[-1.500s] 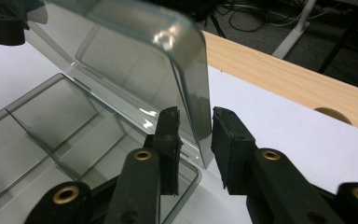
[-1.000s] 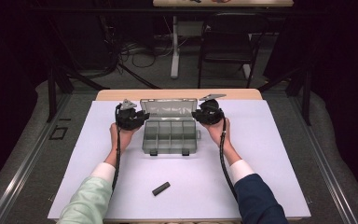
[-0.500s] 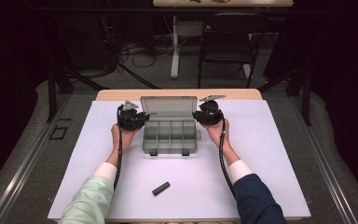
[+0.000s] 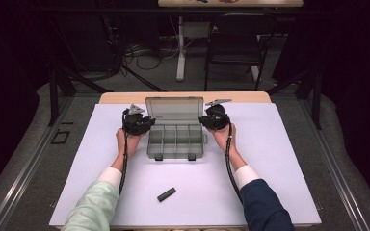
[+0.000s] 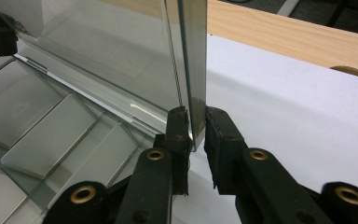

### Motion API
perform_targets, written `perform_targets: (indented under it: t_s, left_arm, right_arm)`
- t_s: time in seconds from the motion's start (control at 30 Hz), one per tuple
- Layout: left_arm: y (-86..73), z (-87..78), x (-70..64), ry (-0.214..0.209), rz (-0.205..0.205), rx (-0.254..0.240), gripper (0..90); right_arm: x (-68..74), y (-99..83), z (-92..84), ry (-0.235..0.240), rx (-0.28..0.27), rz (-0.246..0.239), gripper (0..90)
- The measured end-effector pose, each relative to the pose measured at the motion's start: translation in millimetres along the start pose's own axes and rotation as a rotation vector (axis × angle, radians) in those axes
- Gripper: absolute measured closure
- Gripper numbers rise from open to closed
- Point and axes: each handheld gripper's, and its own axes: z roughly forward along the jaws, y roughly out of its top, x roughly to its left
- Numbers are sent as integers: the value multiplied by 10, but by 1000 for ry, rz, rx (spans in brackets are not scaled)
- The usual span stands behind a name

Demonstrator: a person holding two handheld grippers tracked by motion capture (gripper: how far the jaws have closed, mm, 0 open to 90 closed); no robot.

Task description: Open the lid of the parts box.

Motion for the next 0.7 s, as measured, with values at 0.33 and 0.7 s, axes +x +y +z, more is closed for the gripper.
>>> perform_targets:
  t_s: [0.33, 0.7]
  left_arm:
    - [-8, 20, -2, 5, -5, 0, 716]
    - [-13, 48, 3, 13, -5, -1, 716]
  right_arm:
    - [-8, -19, 37, -4, 6, 4, 795]
    - [-19, -46, 82, -8, 6, 12, 798]
